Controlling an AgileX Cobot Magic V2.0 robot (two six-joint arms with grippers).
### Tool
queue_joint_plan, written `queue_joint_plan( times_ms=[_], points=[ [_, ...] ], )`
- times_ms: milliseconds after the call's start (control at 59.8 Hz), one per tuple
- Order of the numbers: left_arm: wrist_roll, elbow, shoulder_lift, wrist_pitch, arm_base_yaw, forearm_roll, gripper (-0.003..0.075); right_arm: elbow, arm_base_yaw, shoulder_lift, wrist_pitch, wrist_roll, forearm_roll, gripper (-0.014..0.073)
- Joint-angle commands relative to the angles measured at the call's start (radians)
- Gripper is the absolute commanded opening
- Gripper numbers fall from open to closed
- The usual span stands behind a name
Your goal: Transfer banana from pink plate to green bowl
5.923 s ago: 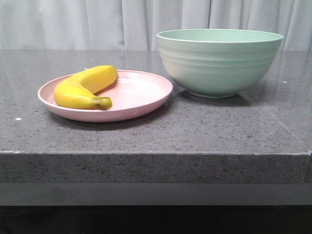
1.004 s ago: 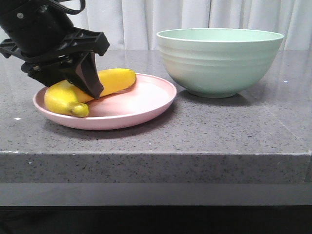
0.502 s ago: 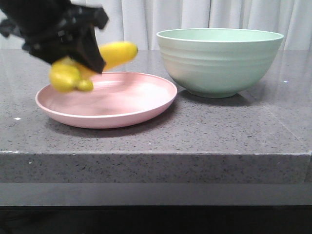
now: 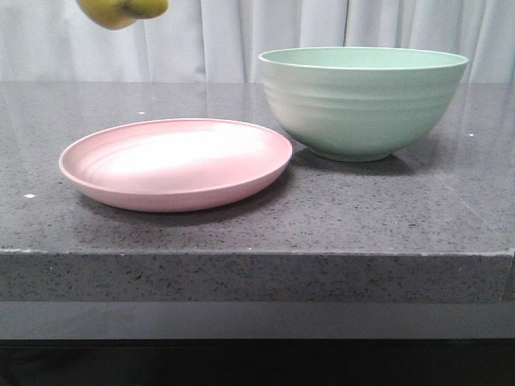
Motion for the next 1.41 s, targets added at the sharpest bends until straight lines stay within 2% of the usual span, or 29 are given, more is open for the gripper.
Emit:
queue_joint_plan(
  times_ms=[0,184,284,452,586,770,1004,1155,1389],
  points=[
    [0.001,0.021,-0.065,-0.147,-0.052,-0.014,0.0291,-0.034,-0.006,0.018,-0.082,-0.01,0.0,0.0601],
    [0.001,0.047,-0.08,-0.147,-0.122,-0.014,0.0291,-0.037,0.007,0.053,-0.079,-0.01,0.175,0.0601],
    [0.001,0.047,-0.08,-0.157,-0.142,-0.014,0.0291,-0.07,0.043,0.134,-0.041,-0.01,0.302,0.0601],
    [0.001,0.047,-0.08,-0.161,-0.14,-0.014,0.0291,-0.146,0.164,0.276,-0.04,-0.01,0.448,0.0601],
    [0.001,0.047,-0.08,-0.161,-0.14,-0.014,0.0291,-0.195,0.304,0.368,-0.109,-0.01,0.524,0.0601],
    [0.001,0.047,-0.08,-0.161,-0.14,-0.014,0.0291,-0.252,0.51,0.505,-0.24,-0.01,0.561,0.0601],
    [0.001,0.047,-0.078,-0.161,-0.14,-0.014,0.0291,-0.332,0.669,0.657,-0.36,-0.01,0.561,0.0601],
    [0.001,0.047,-0.078,-0.161,-0.14,-0.014,0.0291,-0.407,0.717,0.742,-0.388,-0.01,0.561,0.0601],
    [0.001,0.047,-0.078,-0.161,-0.14,-0.014,0.0291,-0.497,0.729,0.858,-0.382,-0.01,0.561,0.0601]
  ],
)
